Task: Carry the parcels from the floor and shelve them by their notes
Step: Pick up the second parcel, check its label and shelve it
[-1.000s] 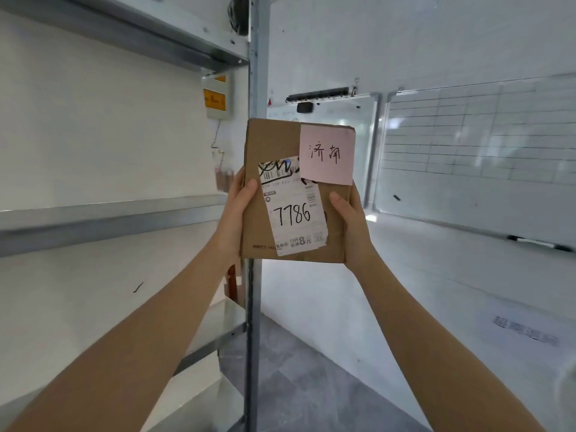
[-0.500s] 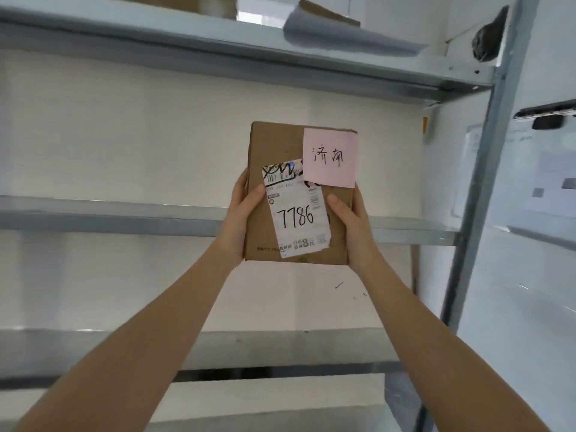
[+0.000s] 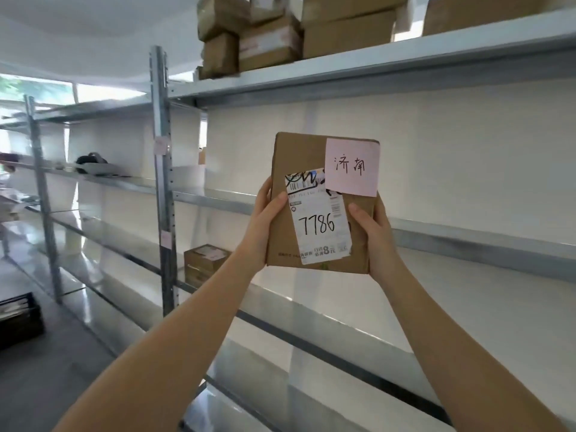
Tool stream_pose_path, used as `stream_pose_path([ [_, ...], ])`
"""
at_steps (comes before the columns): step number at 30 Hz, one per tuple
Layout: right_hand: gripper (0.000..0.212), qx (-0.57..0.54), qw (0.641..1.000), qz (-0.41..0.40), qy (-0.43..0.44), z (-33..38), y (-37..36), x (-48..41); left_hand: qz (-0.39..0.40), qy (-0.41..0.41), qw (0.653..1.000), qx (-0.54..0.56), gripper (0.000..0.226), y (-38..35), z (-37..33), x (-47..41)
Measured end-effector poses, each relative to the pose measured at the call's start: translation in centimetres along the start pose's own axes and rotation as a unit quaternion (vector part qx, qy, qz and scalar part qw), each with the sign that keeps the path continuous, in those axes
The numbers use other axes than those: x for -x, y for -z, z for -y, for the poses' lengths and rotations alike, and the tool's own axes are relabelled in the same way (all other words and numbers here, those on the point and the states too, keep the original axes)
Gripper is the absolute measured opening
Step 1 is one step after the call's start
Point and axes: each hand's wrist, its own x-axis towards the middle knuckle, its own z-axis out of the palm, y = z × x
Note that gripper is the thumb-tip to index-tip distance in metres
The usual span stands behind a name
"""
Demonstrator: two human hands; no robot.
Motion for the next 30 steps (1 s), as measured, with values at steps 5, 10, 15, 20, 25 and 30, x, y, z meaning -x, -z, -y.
stream_pose_path([
  [5, 0.066, -0.012, 0.999, 0.043, -0.010, -5.6, -7.6, -3.3, -0.050, -0.003, 0.998, -0.032, 0.049, 9.3, -1.0, -1.1],
  [10, 0.065, -0.020, 0.997, 0.073, -0.026, -10.7, -13.4, -7.1, -0.088, -0.009, 0.996, -0.027, 0.061, 16.7, -0.9, -3.2],
  [15, 0.068, -0.031, 0.994, 0.096, -0.035, -16.0, -18.5, -12.1, -0.118, -0.008, 0.992, -0.040, 0.066, 23.7, -0.7, -6.8],
  [20, 0.071, -0.053, 0.990, 0.129, -0.036, -21.2, -23.1, -18.5, -0.136, -0.017, 0.989, -0.051, 0.068, 30.4, -0.2, -12.1],
  [25, 0.058, -0.058, 0.990, 0.125, -0.033, -25.1, -26.4, -25.9, -0.141, -0.022, 0.988, -0.058, 0.057, 35.8, 0.2, -18.8],
  [30, 0.049, -0.047, 0.991, 0.123, -0.025, -29.1, -29.1, -31.5, -0.124, -0.019, 0.990, -0.058, 0.048, 40.7, 1.1, -24.1],
])
